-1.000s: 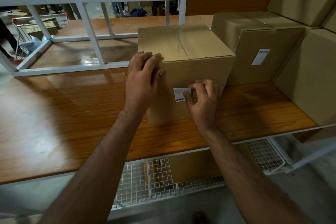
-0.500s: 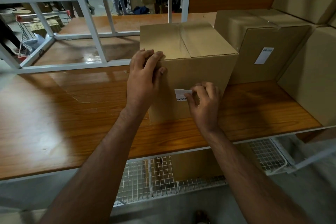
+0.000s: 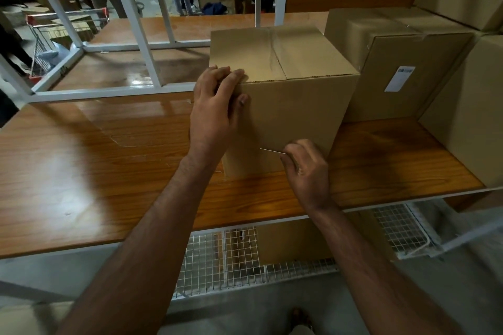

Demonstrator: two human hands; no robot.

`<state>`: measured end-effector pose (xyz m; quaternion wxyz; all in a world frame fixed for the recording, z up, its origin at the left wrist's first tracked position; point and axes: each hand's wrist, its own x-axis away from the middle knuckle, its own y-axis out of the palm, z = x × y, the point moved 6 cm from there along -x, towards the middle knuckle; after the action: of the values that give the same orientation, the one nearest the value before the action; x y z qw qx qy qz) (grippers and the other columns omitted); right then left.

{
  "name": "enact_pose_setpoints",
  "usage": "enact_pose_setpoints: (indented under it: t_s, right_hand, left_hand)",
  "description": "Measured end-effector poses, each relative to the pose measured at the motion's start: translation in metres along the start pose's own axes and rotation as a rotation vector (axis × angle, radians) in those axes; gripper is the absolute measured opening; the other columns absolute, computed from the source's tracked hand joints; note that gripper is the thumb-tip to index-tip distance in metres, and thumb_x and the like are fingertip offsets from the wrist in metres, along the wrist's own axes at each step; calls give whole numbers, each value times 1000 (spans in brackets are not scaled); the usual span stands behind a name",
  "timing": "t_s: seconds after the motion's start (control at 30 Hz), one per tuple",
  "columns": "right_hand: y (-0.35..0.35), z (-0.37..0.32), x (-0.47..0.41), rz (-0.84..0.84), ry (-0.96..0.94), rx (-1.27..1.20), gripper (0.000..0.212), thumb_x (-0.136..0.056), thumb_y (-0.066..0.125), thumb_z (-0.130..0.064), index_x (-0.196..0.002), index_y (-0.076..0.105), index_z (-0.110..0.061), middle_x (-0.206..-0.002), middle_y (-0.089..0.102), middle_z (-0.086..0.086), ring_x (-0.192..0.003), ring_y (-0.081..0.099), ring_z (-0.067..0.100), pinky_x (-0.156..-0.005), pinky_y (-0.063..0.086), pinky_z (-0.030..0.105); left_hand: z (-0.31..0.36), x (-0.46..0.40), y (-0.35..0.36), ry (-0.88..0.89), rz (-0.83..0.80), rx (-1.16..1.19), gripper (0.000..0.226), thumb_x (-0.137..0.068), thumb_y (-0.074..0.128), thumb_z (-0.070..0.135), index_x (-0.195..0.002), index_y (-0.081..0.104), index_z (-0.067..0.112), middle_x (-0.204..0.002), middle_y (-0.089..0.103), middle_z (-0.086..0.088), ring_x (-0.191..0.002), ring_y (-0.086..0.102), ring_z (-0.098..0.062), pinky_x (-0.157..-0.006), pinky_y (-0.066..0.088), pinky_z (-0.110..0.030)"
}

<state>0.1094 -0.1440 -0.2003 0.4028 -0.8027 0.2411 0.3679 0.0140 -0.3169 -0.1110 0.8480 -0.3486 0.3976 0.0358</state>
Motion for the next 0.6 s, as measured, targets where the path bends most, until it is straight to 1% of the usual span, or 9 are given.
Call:
enact_pose_setpoints:
  t_s: [0.1, 0.17, 0.23, 0.3, 0.37, 0.43, 0.47, 0.5, 0.6]
  right_hand:
    - [-3, -1, 3, -6, -37, 30, 3, -90, 69, -1, -91, 67, -1, -91, 62, 11, -83, 58, 23, -71, 48, 31]
    - [-7, -3, 4, -17, -70, 59, 10, -86, 70, 2, -94, 66, -1, -94, 63, 13, -87, 59, 25, -77, 47, 27]
    - [-12, -6, 3, -24, -105, 78, 13, -84, 67, 1, -96, 64, -3, -96, 65, 14, -90, 58, 25, -83, 43, 20]
    - [-17, -9, 2, -19, -116, 84, 15, -82, 66, 2, -96, 64, -2, -97, 66, 15, -94, 57, 23, -87, 40, 17]
    - [-23, -12, -1, -8, -123, 86, 20, -78, 70, 7, -96, 66, 0, -98, 66, 16, -95, 58, 23, -88, 42, 18]
    - [-29, -16, -4, 6, -149, 81, 22, -77, 72, 8, -97, 66, 0, -99, 66, 16, -95, 60, 25, -87, 47, 23]
    - [-31, -20, -4, 13, -164, 82, 21, -79, 71, 5, -98, 66, 0, -99, 66, 16, -96, 60, 26, -86, 50, 26]
    - [-34, -22, -5, 22, -177, 87, 18, -81, 69, 2, -99, 66, 0, -100, 67, 16, -96, 61, 27, -84, 52, 30]
    - [-39, -28, -8, 49, -176, 82, 21, -85, 68, -2, -106, 66, 1, -99, 67, 16, -95, 61, 26, -80, 55, 34]
  left_hand:
    - [1, 0, 0, 10, 9, -5, 42, -101, 55, 28, -141, 54, 16, -143, 46, -14, -141, 35, -33, -108, 44, -53]
    - [2, 0, -1, 24, 4, -15, 43, -101, 54, 26, -143, 52, 16, -144, 45, -15, -142, 34, -33, -111, 42, -51]
    - [2, 0, -1, 28, -26, -35, 47, -101, 53, 24, -147, 48, 16, -148, 42, -15, -145, 30, -33, -114, 39, -51]
    - [3, 1, -1, 31, -58, -64, 50, -101, 52, 22, -150, 43, 17, -153, 37, -16, -148, 25, -35, -118, 33, -51]
    - [7, 3, -3, 47, -70, -115, 54, -100, 51, 17, -153, 38, 17, -158, 30, -17, -150, 18, -36, -121, 25, -52]
    - [11, 12, -5, 61, -62, -163, 59, -98, 50, 13, -155, 35, 19, -162, 23, -18, -152, 12, -37, -121, 20, -54]
    - [13, 18, -8, 67, -43, -170, 60, -97, 51, 12, -154, 35, 19, -162, 22, -19, -151, 14, -37, -120, 22, -55]
    - [15, 26, -11, 77, -17, -163, 59, -96, 52, 12, -153, 37, 18, -160, 25, -19, -149, 19, -38, -119, 26, -56]
    - [19, 45, -18, 95, 0, -64, 49, -96, 51, 13, -145, 48, 12, -145, 46, -17, -133, 44, -33, -104, 47, -50]
